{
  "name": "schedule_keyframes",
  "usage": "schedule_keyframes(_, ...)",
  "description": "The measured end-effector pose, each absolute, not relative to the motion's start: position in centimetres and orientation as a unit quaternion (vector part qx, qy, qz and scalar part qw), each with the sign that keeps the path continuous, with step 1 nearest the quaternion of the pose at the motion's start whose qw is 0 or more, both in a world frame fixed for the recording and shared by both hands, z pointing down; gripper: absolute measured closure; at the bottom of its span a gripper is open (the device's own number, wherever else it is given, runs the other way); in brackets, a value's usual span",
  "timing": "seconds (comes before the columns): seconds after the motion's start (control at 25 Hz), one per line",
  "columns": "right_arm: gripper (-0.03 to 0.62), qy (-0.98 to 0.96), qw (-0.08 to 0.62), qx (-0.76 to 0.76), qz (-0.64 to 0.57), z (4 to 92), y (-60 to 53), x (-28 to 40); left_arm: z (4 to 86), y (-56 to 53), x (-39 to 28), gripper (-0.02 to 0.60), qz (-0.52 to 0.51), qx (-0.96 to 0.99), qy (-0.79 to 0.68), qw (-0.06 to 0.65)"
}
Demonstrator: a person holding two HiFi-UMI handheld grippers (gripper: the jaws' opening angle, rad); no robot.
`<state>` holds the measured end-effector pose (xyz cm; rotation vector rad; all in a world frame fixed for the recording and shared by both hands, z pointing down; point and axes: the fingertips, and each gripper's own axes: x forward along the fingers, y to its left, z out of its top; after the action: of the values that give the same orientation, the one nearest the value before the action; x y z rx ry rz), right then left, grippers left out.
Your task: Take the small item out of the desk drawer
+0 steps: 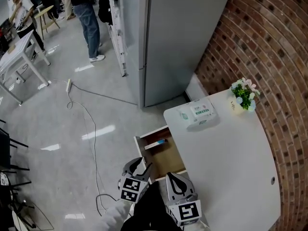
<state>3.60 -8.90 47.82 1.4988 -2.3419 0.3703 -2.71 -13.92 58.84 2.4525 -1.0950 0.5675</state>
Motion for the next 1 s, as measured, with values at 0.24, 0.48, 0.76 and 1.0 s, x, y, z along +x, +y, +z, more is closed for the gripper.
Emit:
schedule_keyframes(0.24,0.568,-0.82,0.18,0.522,0.148,50.0,-10.9,4.3,62.3,-16.7,-0.6,0.388,0.236,0.877,-0.372,0.189)
schedule_keyframes(0.48,0.568,-0.828,0.203,0.496,0.168,53.3,-12.4,3.7,66.5,-18.2,0.7,0.387,0.269,0.872,-0.357,0.199)
schedule_keyframes(0.76,0.568,-0.835,0.223,0.47,0.182,55.0,-14.1,3.1,70.4,-20.5,2.3,0.382,0.315,0.869,-0.328,0.193)
schedule_keyframes(1.0,0.568,-0.828,0.241,0.467,0.195,56.0,-14.6,3.7,73.4,-22.0,3.8,0.376,0.366,0.866,-0.289,0.179)
